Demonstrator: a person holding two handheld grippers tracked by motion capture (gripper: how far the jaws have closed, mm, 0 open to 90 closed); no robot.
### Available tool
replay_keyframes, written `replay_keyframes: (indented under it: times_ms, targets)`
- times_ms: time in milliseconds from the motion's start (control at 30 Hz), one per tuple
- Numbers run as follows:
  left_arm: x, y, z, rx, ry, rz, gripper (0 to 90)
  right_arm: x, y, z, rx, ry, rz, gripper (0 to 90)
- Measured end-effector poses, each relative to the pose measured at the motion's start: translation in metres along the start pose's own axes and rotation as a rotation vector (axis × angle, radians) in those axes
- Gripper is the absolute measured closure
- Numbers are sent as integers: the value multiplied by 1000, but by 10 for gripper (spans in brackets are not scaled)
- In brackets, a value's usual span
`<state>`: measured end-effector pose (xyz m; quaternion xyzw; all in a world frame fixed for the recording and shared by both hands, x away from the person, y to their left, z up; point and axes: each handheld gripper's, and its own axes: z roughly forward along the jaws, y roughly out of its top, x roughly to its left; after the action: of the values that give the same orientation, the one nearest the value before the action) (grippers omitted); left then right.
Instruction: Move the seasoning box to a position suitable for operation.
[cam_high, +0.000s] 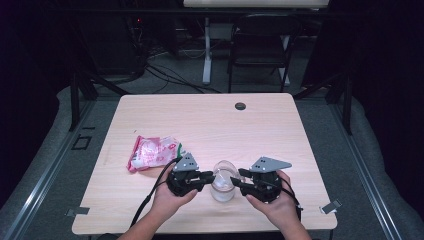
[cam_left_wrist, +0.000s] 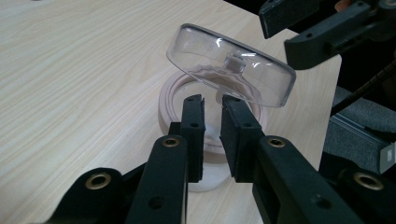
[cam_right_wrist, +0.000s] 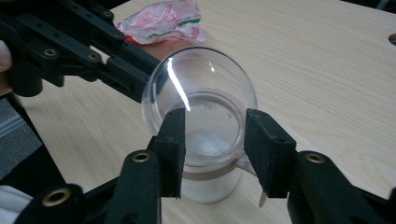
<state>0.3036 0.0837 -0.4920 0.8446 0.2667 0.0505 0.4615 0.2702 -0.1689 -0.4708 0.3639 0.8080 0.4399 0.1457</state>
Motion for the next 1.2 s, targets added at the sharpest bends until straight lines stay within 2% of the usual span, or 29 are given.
replay_keyframes:
  times_ms: [167, 333, 533, 933, 1200]
  targets:
    - [-1, 3, -1, -19, 8, -2, 720, 4, 1, -2, -3, 10, -15, 528]
    - [-2, 5, -3, -42, 16, -5, 673, 10, 1, 0, -2, 19, -54, 479]
    - [-4, 7, -3, -50, 23, -3, 640, 16, 2, 2, 19, -20, -98, 450]
    - [-5, 6, -1, -58, 27, -5, 608, 17, -2, 9, 45, -50, -111, 442]
    - [0, 2, 4, -35, 49, -9, 590, 16, -2, 9, 42, -47, -104, 442]
